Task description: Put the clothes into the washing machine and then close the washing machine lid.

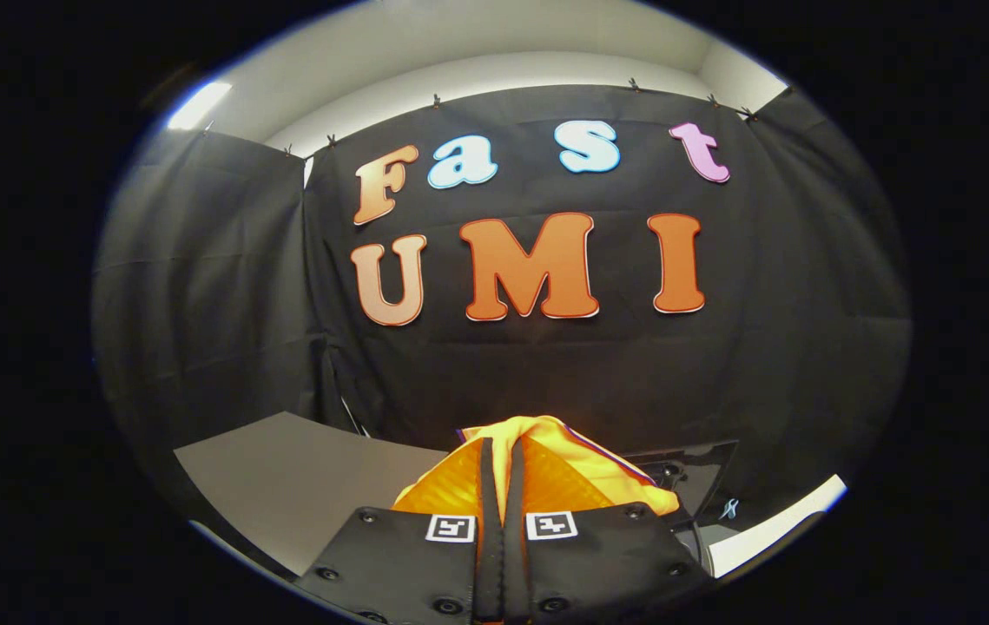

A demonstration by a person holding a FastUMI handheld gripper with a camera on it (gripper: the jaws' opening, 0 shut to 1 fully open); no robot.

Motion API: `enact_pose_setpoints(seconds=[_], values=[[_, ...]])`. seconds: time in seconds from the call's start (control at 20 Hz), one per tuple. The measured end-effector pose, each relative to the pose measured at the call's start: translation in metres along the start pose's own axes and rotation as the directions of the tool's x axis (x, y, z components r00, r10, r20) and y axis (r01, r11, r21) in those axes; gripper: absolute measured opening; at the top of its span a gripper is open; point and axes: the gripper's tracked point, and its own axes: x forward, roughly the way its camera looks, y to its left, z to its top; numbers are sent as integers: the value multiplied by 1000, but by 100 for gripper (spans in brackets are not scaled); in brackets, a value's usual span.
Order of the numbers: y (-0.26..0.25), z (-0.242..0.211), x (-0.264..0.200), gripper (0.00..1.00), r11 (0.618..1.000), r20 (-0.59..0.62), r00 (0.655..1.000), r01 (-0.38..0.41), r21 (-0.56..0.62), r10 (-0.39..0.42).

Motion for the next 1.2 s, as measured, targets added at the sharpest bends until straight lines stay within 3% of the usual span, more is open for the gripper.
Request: enact_pose_setpoints(seconds=[0.35, 0.6, 0.95, 1.2], values=[[-49, -94, 18, 8, 999, -132, 991, 7, 32, -3], [-64, -172, 29, 8, 999, -268, 963, -15, 40, 25], [-81, -280, 55, 8, 997, -456, 890, 22, 71, 13], [-97, -353, 60, 8, 990, -608, 794, 98, 106, -13]])
